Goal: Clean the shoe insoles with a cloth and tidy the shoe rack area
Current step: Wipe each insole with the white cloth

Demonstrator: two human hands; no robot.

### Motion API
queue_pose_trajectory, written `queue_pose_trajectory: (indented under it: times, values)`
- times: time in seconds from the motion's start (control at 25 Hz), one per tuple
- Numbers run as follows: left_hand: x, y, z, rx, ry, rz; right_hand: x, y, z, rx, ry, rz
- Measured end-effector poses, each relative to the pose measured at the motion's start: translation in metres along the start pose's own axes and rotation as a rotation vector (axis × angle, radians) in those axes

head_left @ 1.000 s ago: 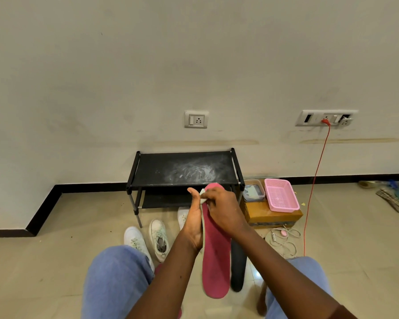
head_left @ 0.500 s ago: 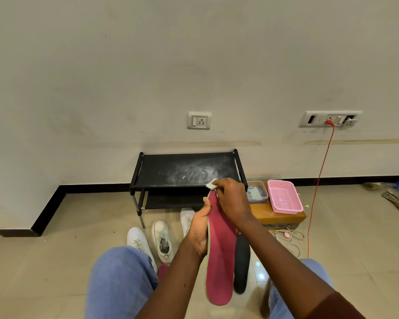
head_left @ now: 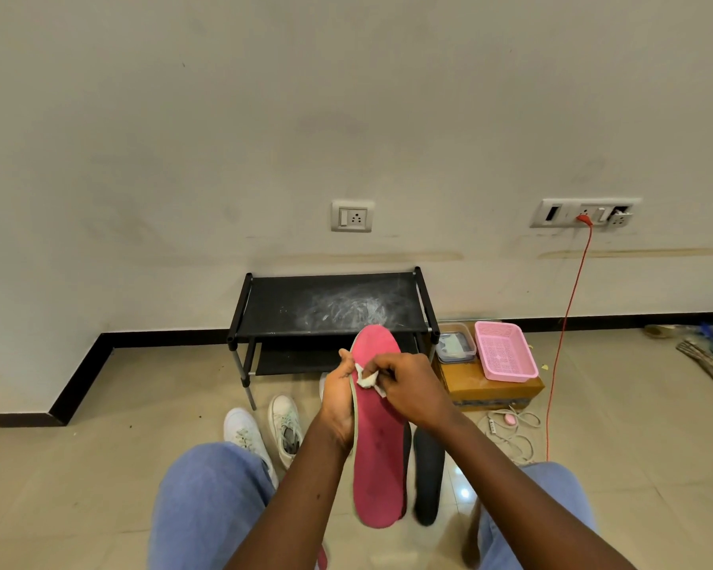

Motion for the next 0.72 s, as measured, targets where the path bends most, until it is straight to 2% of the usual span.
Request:
queue_pose_trajectory:
  times: [0.48, 0.6, 0.72]
  values:
    - [0.009, -0.008, 0.000, 0.040, 0.028, 0.001, -0.031, 0.032, 0.005, 0.042, -0.103, 0.280]
    - [0.008, -0.008, 0.006, 0.058, 0.034, 0.006, -0.028, 0.027, 0.003, 0.064, -0.078, 0.270]
    - [0.010, -0.008, 0.011, 0.039, 0.049, 0.004, -0.019, 0.014, -0.001, 0.089, -0.117, 0.175]
Point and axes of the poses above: each hand's wrist, its own y-axis towards the middle knuckle, its own x-axis out of the palm, z = x × y, the point moved 8 cm from there along y, towards the middle knuckle, and after that the axes turned 11 degrees about -x, right-handed, at the moved point
